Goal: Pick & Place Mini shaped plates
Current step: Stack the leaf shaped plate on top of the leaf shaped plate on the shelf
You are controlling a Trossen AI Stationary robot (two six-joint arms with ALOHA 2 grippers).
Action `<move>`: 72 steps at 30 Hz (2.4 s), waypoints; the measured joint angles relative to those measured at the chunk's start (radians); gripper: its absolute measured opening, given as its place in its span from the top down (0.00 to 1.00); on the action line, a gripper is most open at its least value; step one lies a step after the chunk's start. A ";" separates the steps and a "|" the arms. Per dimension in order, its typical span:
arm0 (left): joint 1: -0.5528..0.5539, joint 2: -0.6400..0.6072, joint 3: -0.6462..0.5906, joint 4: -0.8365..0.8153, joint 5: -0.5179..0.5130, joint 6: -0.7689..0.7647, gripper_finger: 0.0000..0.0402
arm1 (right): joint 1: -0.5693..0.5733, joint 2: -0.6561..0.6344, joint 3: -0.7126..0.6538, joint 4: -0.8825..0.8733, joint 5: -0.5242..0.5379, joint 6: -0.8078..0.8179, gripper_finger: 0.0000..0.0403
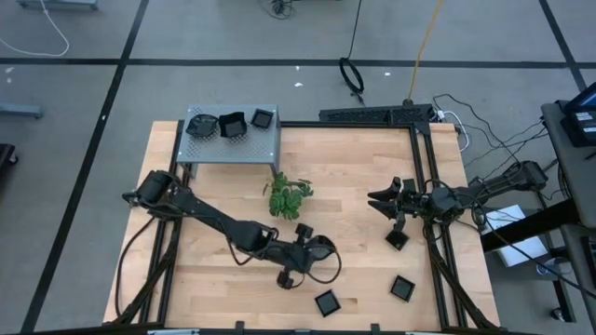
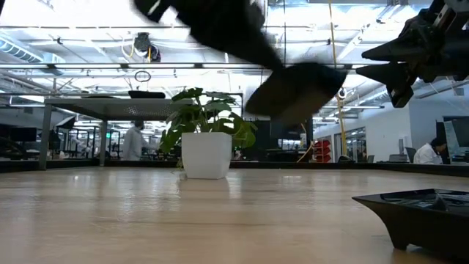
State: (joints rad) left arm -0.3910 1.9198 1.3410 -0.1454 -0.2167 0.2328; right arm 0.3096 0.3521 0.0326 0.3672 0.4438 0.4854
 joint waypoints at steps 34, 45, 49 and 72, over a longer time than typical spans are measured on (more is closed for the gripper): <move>0.434 -0.171 0.574 -0.896 -0.149 0.243 0.99 | 0.000 0.002 -0.001 0.000 0.000 0.000 0.67; 0.597 -0.362 0.565 -1.204 -0.152 0.185 0.99 | 0.000 0.002 -0.001 -0.004 0.000 0.000 0.67; 0.663 -0.463 0.498 -1.236 -0.155 0.186 0.99 | 0.000 0.002 -0.001 0.000 -0.001 0.000 0.67; 1.099 -0.915 -0.242 -0.943 -0.159 0.461 0.99 | 0.000 0.003 -0.001 -0.002 0.000 0.000 0.67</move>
State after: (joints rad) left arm 0.7085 1.0047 1.0994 -1.0880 -0.3753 0.6938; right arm 0.3092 0.3550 0.0319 0.3653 0.4435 0.4850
